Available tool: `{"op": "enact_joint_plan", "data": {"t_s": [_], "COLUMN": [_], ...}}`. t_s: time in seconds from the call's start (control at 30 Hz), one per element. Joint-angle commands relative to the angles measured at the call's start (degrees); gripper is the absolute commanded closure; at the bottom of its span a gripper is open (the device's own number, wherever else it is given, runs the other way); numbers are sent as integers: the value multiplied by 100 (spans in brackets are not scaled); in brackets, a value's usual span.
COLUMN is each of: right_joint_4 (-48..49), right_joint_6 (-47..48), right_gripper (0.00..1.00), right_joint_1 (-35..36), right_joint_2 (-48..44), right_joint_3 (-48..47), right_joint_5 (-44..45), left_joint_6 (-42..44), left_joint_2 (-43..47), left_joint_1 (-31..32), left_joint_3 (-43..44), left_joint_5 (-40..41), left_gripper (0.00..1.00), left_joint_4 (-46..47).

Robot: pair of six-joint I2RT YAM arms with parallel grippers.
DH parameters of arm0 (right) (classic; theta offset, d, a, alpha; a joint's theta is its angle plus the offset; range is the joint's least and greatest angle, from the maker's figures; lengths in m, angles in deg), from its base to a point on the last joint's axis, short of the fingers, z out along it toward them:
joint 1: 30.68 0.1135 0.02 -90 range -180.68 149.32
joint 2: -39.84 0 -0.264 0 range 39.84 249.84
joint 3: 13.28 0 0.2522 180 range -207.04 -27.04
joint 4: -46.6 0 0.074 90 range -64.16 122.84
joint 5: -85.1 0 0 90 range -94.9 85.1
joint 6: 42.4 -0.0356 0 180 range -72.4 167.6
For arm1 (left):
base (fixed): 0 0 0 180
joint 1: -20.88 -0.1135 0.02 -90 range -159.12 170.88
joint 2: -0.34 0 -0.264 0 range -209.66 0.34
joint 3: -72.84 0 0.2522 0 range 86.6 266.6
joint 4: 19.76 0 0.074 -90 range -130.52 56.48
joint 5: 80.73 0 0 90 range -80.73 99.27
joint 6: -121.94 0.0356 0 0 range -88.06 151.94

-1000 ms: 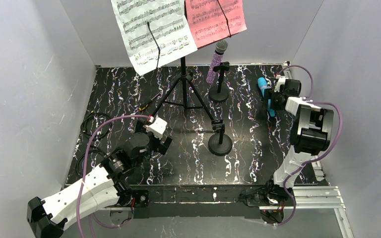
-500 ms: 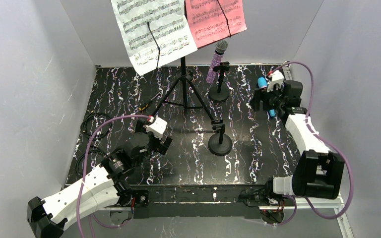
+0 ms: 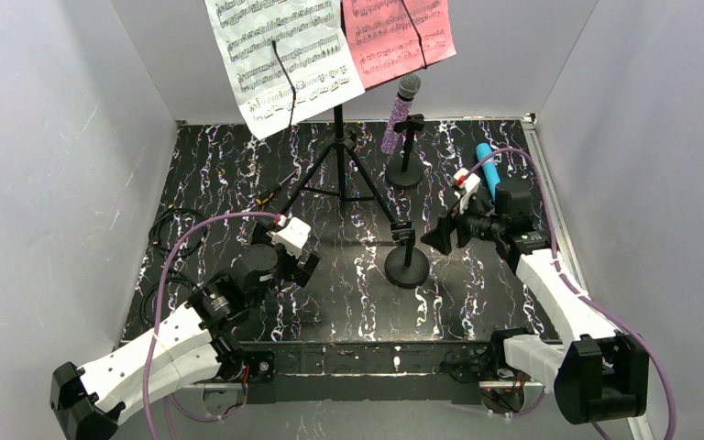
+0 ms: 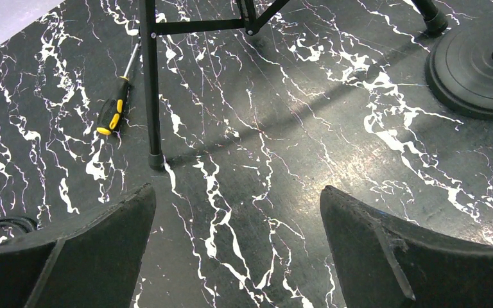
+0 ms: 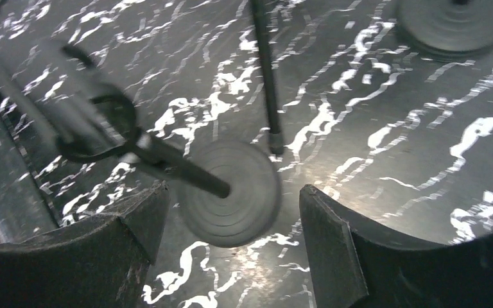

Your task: Pack up the instrument practice props

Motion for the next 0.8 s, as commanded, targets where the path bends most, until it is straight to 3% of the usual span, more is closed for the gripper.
{"op": "enact_joint_plan", "data": {"t_s": [0.0,0.27,0.53,0.63,0.77], "right_joint_4": [216,2454,2898,2761,2273], "right_joint_6": [5,-751,-771,-737,-610], "right_gripper": [19,20,28,38,60], "right_joint_1": [376,1207,1484,1478,1486], "right_joint_2": [-207,-37,556,639,688], "right_joint_3": [285,953,843,753,583], "right_joint_5": [-624,-308,-125,-121,-209], "left_joint_6": [-35,-36,-45,-33,-19], "left_joint_2": [11,49,72,81,98], "left_joint_1": [-30,-27,-30,-31,-31], "left_joint_3": [182,182,175,174,174], "left_joint_5": [-11,-37,-72,-63,-54], "left_gripper": [2,2,2,2,2], "left_joint_4": [41,43,51,39,51]}}
